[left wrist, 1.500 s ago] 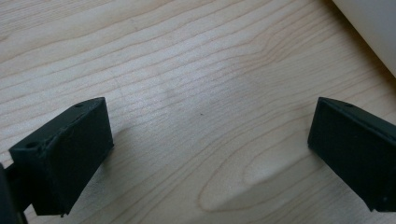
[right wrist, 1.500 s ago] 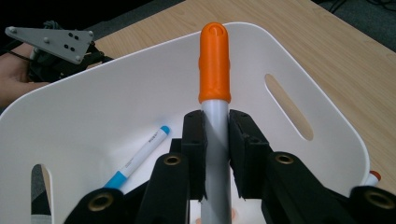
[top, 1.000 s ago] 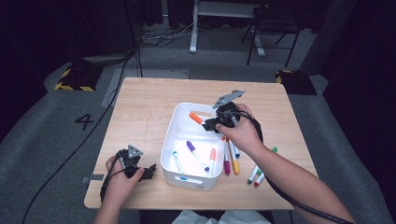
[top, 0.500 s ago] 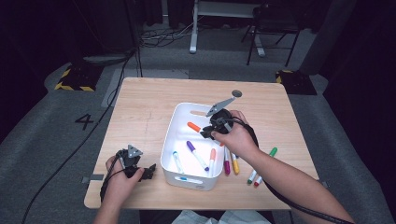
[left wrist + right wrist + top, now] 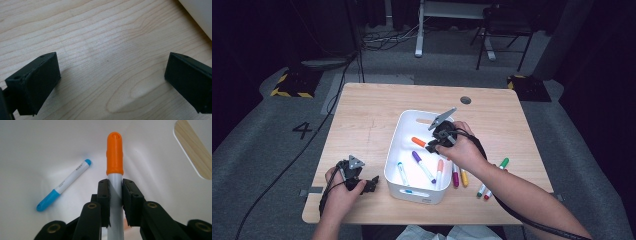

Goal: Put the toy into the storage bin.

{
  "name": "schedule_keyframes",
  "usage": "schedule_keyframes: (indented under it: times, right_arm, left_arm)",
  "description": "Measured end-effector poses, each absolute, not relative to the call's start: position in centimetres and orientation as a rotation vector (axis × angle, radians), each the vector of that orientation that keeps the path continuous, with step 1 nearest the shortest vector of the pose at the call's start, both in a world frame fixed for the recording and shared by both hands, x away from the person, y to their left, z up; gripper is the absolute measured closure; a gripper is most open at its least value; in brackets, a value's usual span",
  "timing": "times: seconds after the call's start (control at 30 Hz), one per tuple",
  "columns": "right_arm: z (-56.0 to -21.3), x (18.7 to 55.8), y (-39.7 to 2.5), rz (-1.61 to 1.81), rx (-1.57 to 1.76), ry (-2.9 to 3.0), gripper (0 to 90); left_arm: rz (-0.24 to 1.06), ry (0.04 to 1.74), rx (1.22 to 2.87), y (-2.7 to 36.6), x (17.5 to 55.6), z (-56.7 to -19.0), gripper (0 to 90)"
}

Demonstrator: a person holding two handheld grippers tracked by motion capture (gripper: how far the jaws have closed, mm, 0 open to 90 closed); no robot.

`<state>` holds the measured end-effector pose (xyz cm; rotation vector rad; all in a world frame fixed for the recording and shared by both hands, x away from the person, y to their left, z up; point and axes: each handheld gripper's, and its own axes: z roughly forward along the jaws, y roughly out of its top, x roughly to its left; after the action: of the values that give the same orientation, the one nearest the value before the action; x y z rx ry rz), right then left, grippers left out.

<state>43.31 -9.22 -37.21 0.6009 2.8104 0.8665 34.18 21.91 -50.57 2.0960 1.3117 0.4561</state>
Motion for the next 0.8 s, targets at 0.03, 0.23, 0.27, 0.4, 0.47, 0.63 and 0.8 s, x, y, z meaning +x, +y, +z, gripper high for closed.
schedule_keyframes:
  times: [0.03, 0.23, 0.27, 0.4, 0.47, 0.63, 0.8]
  right_arm:
    - [-37.2, 43.3, -9.2, 0.857, 0.603, 2.813, 76.8]
    - [-37.5, 43.3, -8.9, 0.823, 0.594, 2.840, 76.7]
    - [-37.5, 43.3, -8.9, 0.816, 0.591, 2.841, 76.7]
    - [-37.8, 43.3, -8.7, 0.806, 0.603, 2.893, 64.9]
    - [-37.6, 43.1, -8.7, 0.811, 0.595, 2.880, 62.3]
    - [-36.9, 42.9, -9.2, 0.874, 0.615, 2.859, 51.0]
    - [-35.4, 42.6, -10.3, 0.943, 0.642, 2.814, 49.0]
  left_arm:
    - [0.456, 1.311, 2.096, 21.9, 34.2, -50.6, 0.4]
    - [0.461, 1.312, 2.094, 21.9, 34.2, -50.6, 0.4]
    - [0.456, 1.311, 2.097, 21.9, 34.2, -50.6, 0.4]
    - [0.461, 1.312, 2.094, 21.9, 34.2, -50.6, 0.4]
    - [0.463, 1.311, 2.094, 21.9, 34.2, -50.6, 0.4]
    - [0.461, 1.314, 2.092, 21.9, 34.2, -50.6, 0.4]
    - [0.460, 1.311, 2.094, 21.9, 34.2, -50.6, 0.3]
